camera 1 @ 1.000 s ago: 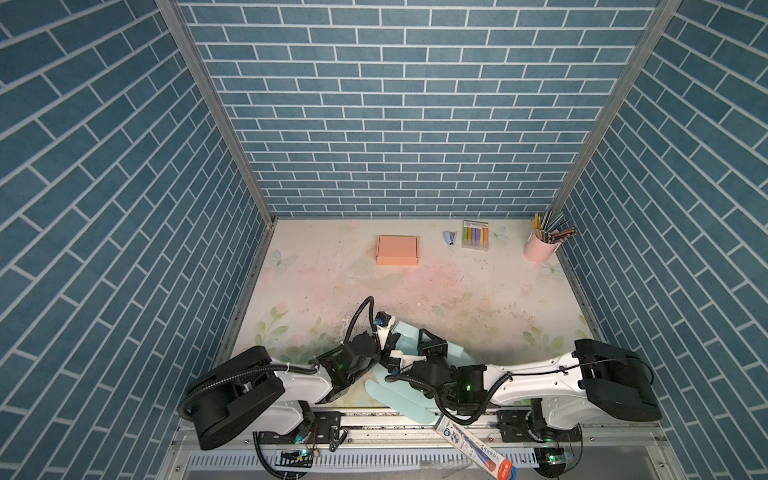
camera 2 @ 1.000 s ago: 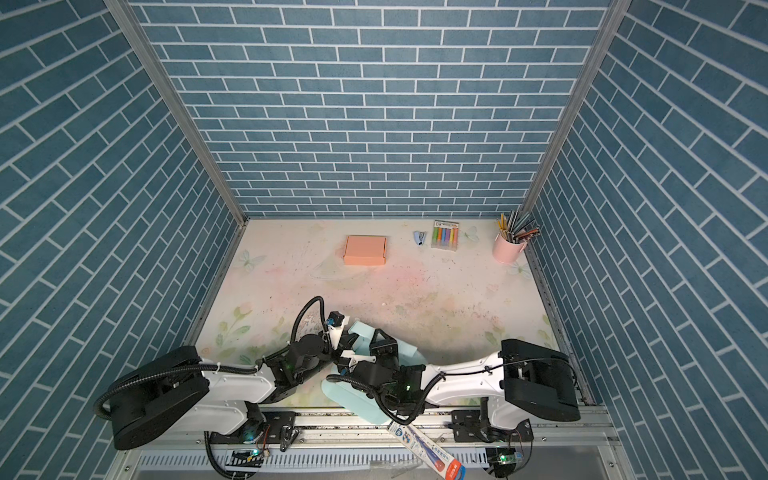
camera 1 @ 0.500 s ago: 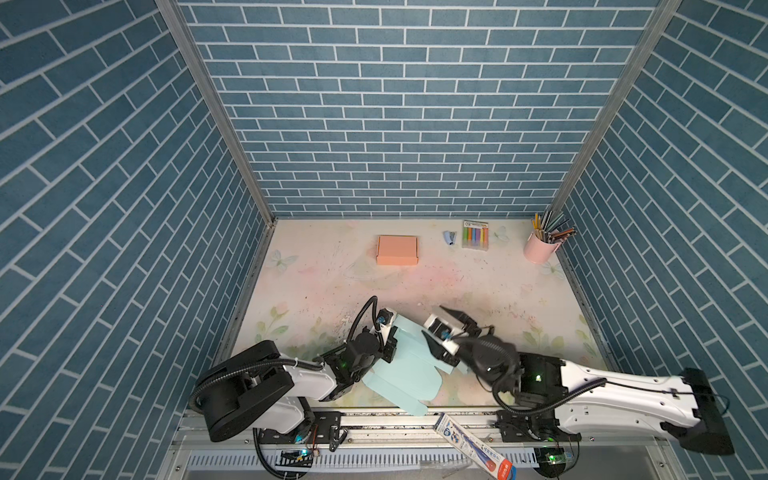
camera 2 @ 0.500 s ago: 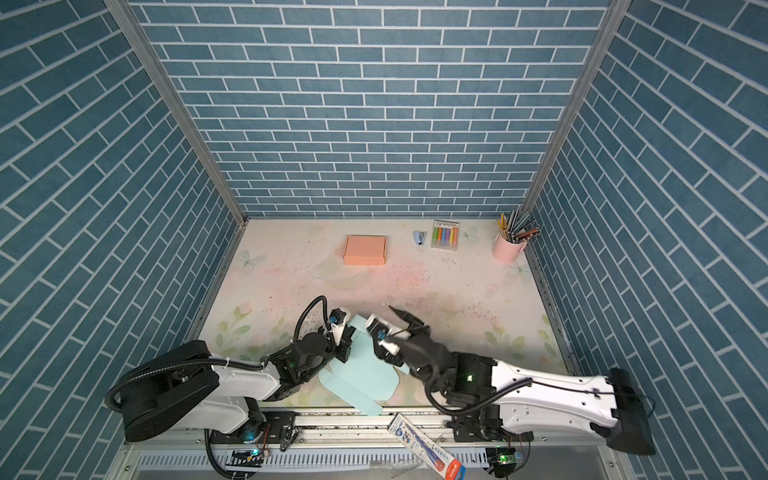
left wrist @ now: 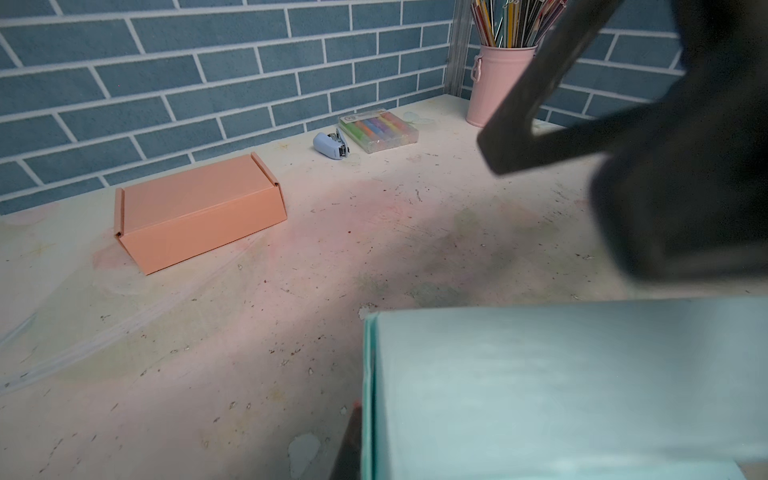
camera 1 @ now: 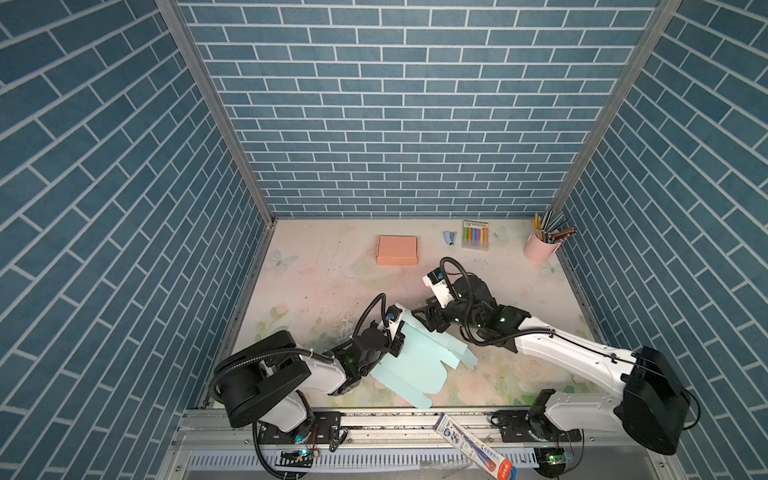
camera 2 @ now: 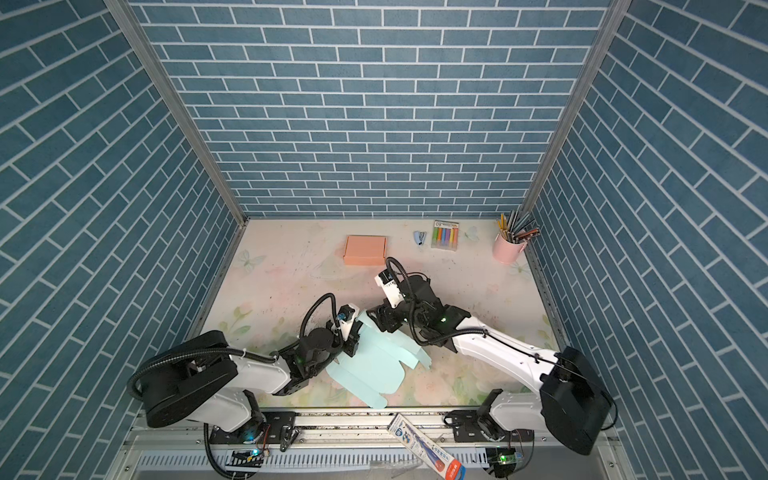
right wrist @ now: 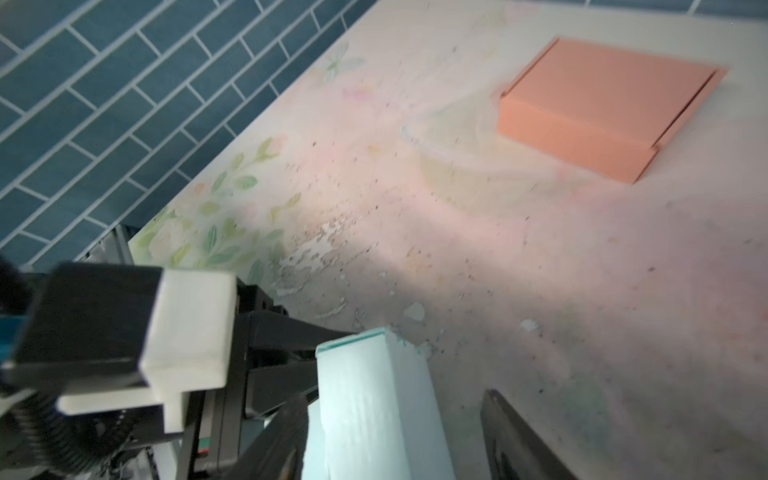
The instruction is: Fold the paper box
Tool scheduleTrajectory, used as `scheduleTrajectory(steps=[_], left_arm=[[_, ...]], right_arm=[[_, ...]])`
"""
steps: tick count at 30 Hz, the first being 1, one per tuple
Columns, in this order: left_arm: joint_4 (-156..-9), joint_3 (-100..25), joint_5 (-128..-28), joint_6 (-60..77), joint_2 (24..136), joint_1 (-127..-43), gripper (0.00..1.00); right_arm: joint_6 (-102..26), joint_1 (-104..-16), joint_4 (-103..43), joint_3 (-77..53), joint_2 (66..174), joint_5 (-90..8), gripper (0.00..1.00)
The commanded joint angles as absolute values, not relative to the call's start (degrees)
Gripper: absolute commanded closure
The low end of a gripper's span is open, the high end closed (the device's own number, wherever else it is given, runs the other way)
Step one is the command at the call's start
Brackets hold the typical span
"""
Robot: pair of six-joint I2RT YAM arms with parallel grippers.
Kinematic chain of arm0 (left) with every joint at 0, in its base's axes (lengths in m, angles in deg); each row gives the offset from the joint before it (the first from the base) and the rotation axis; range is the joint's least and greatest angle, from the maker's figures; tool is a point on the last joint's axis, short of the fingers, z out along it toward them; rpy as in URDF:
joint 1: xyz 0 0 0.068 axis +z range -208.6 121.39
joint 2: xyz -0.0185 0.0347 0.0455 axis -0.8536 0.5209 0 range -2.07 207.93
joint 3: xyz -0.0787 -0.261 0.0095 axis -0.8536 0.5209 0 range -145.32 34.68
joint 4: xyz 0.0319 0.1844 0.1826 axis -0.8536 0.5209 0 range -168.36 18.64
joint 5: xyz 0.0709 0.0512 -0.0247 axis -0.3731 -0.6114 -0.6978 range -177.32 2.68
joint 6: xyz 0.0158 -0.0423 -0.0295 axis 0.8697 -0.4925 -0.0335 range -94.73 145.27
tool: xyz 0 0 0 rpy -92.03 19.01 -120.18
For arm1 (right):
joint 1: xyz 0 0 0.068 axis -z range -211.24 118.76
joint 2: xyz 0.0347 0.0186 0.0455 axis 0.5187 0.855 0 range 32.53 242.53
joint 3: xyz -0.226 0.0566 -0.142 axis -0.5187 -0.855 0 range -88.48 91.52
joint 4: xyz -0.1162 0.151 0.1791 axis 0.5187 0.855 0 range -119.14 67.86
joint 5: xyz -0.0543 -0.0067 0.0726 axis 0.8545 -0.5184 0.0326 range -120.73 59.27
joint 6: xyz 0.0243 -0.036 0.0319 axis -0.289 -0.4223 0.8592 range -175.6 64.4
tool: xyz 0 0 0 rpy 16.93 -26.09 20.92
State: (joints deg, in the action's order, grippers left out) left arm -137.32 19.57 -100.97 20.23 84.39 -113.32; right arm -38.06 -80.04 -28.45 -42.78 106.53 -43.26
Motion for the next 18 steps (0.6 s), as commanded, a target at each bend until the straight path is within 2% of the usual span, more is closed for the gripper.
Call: scheduleTrajectory(steps=[1, 8, 14, 18], left_arm=[[-141.7, 18.0, -100.4, 21.6, 86.3, -113.6, 0.95], [-144.2, 17.0, -99.8, 22.8, 90.1, -113.6, 0.95], [-146.2, 16.9, -99.4, 22.2, 92.8, -113.6, 0.95], [-147.3, 16.9, -99.9, 21.8, 94.2, -113.6, 0.94]], right_arm=[[-34.5, -79.4, -28.4, -41.7, 108.2, -49.9, 0.34], [-32.0, -77.7, -31.1, -44.2, 112.8, -52.6, 0.42], [-29.8, -77.4, -34.2, -45.3, 114.4, -56.1, 0.58], [-29.0, -77.4, -35.3, -46.8, 114.4, -56.4, 0.61]])
